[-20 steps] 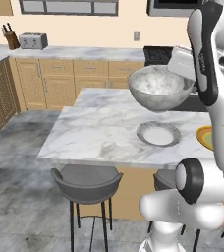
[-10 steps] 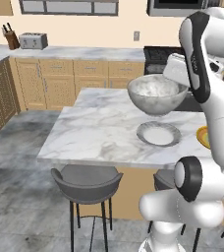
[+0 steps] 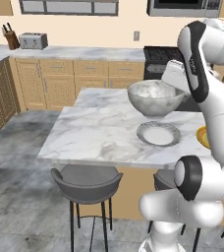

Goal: Move the bowls from the cabinet to the plates on the dining table.

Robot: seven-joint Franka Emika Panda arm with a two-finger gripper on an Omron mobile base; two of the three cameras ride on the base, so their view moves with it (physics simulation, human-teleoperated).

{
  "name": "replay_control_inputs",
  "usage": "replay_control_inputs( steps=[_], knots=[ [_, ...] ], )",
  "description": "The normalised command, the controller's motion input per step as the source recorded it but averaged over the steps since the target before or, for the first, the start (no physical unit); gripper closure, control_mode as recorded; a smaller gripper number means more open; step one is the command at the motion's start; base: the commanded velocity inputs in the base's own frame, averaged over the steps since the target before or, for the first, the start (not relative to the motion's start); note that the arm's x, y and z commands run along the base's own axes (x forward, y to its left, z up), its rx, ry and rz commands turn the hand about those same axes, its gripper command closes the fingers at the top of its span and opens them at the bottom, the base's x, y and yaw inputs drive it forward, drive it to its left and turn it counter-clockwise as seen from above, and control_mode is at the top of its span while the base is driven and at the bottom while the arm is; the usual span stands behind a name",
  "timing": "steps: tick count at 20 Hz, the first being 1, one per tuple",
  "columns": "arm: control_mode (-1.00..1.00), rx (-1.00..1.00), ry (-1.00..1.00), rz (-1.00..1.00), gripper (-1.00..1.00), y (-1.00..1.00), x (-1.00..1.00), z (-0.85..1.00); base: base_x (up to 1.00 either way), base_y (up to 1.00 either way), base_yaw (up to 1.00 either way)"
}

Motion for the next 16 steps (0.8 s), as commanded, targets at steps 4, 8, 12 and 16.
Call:
replay_control_inputs(
  steps=[4,8,12,16],
  knots=[
    [-1.0,0.0,0.0,-0.11,1.0,-0.09,0.13,-0.37,0.0,0.0,0.0],
    [-1.0,-0.02,0.0,-0.11,1.0,-0.06,0.12,-0.4,0.0,0.0,0.0],
    [-1.0,-0.01,0.0,-0.09,1.0,-0.16,0.2,-0.31,0.0,0.0,0.0],
    [-1.0,-0.01,0.02,-0.08,1.0,-0.13,0.24,-0.3,0.0,0.0,0.0]
  ],
)
